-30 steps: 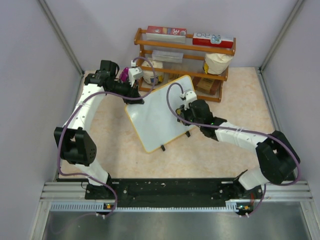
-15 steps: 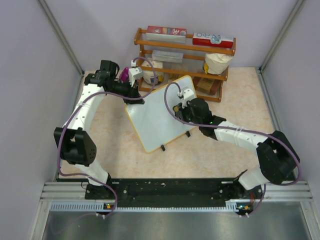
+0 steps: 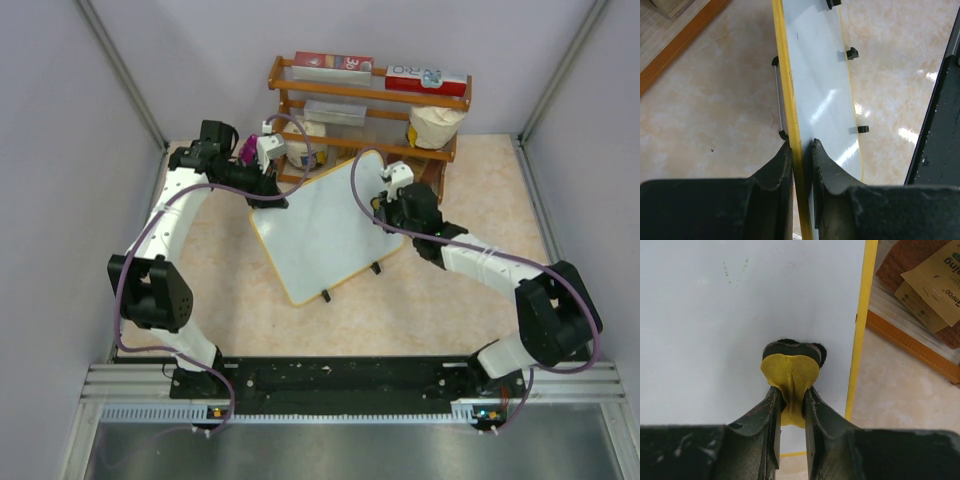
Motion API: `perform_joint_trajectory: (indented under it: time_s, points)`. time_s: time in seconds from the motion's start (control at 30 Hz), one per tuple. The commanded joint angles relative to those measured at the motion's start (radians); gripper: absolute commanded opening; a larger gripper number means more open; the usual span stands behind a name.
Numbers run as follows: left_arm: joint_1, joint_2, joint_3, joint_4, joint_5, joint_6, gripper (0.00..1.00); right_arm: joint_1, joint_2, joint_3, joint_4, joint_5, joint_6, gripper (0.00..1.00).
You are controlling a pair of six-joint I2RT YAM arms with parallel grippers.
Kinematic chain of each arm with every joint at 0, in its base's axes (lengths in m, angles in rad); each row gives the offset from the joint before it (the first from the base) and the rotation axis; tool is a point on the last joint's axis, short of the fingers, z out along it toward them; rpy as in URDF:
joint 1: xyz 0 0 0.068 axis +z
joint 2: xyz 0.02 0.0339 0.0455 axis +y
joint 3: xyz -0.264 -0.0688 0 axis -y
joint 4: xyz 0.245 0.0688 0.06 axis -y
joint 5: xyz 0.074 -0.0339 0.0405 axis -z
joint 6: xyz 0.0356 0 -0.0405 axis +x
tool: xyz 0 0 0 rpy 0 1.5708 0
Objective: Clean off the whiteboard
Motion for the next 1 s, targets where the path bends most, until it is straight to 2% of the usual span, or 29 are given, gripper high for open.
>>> perform_joint_trajectory:
  time_s: [0.0,0.6,0.83,0.97]
  points:
    - [-0.023,-0.008,-0.030,-0.056,-0.019,0.099,0.00,0.024,0.014,0.067,0.029,0.020,-0.009,0.00]
    - [-0.023,-0.015,-0.041,-0.014,0.001,0.057,0.00,0.398,0.172,0.271,-0.032,0.090,-0.038,0.00]
    - [-0.023,-0.019,-0.041,-0.016,0.003,0.056,0.00,0.455,0.229,0.337,-0.071,0.126,-0.040,0.00]
    - [-0.023,-0.023,-0.041,-0.016,0.001,0.059,0.00,0.430,0.215,0.347,-0.054,0.175,-0.123,0.00]
